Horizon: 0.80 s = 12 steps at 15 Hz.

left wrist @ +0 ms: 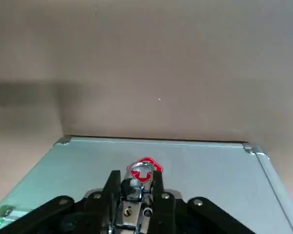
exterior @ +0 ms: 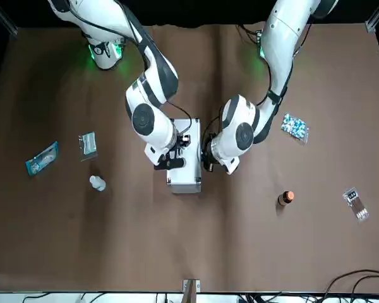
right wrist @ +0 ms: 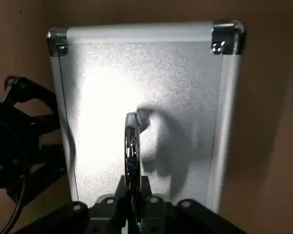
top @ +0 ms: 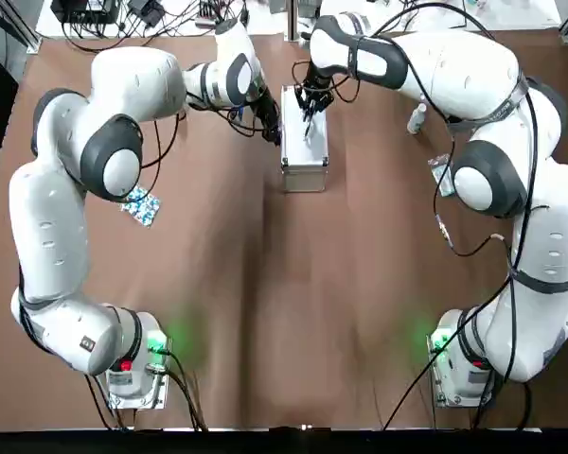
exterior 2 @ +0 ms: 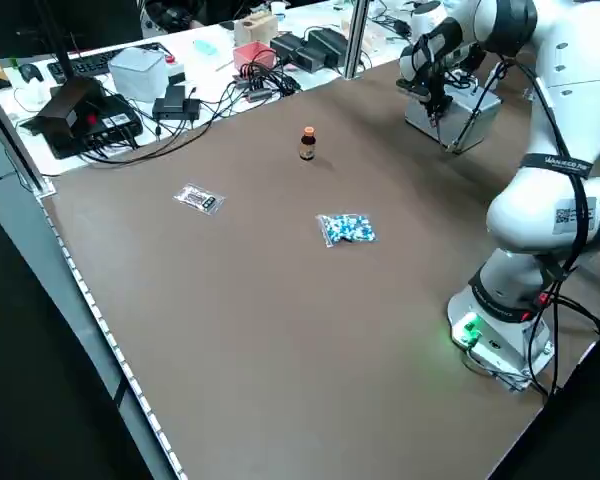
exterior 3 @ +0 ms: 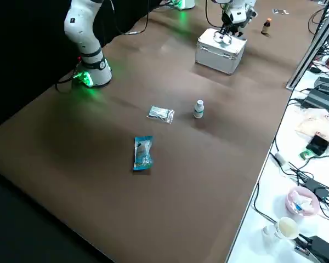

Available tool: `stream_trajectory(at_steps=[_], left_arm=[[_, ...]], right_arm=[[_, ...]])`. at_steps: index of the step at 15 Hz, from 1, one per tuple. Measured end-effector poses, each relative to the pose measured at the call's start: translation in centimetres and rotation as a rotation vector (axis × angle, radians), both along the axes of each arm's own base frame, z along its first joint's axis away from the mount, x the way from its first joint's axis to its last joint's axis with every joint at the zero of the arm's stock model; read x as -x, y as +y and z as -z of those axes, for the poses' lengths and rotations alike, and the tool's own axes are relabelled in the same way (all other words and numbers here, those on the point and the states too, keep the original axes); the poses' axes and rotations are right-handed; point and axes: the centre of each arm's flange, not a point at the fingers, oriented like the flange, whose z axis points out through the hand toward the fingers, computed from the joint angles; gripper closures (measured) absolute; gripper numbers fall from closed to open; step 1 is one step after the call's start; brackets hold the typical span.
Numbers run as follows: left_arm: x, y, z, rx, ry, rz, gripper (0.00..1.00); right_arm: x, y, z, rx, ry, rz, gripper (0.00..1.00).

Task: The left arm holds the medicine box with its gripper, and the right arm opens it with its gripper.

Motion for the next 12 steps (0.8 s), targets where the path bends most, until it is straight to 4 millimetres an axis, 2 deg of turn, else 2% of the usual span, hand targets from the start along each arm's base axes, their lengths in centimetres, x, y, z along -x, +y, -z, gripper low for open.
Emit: stream_trajectory(at_steps=[1, 9, 12], left_arm=[[0.0, 0.0, 0.0, 0.001, -0.001, 0.000, 0.70], [0.0, 0.0, -0.1, 0.001, -0.001, 0.000, 0.70], [0.0, 0.0, -0.1, 0.001, -0.002, 0.000, 0.70]], right_arm=[[0.0, 0.1, 0.0, -0.003, 0.003, 0.003, 0.90], [-0.2, -0.2, 0.0, -0.008, 0.014, 0.024, 0.91], [-0.8, -1.3, -0.2, -0.016, 0.051, 0.046, 0.91]])
